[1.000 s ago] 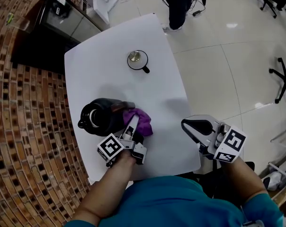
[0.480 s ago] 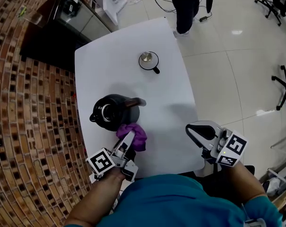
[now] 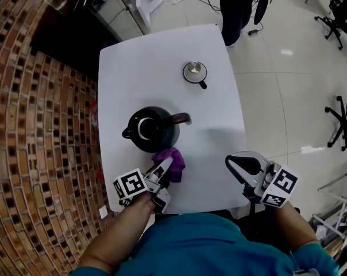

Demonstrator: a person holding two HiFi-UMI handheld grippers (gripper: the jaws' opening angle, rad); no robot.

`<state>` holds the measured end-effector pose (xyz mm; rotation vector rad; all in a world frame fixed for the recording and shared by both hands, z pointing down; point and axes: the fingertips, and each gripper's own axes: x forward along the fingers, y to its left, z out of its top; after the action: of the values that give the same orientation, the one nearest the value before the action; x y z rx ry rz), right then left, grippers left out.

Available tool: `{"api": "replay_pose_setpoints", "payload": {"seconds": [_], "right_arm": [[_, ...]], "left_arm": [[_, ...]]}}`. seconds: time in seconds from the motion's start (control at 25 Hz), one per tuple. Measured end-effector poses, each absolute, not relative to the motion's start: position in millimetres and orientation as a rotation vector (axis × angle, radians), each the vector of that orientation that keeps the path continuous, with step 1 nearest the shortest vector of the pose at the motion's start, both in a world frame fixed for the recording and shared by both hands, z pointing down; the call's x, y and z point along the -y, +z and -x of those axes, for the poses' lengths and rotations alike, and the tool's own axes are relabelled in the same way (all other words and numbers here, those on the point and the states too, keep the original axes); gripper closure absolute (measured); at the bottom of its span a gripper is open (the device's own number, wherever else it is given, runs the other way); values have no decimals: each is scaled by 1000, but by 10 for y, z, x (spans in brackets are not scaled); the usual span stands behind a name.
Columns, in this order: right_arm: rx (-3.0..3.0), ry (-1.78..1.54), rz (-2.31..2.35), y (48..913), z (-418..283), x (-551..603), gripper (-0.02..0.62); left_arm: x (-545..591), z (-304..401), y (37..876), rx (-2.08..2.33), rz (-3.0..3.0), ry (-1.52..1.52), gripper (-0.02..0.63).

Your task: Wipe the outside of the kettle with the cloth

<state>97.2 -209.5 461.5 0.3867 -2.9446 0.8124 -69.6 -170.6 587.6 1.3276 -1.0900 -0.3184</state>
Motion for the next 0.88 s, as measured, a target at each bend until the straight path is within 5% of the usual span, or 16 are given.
{"api": "replay_pose_setpoints", "payload": {"seconds": [0.24,0.68,0.88], "right_arm": [[2937,761,-361,4453,-734,2020,592],[2853,720,-299,4491,-324,1864,592],[2836,669,-295,4355,-167,1826,592]], "left_arm": [[1491,1269,5275,1137,-1459,-305,449],[1687,1429,6062,1039,-1546,29,449],[1723,1727,5582,1013,-1678,13,449]]}}
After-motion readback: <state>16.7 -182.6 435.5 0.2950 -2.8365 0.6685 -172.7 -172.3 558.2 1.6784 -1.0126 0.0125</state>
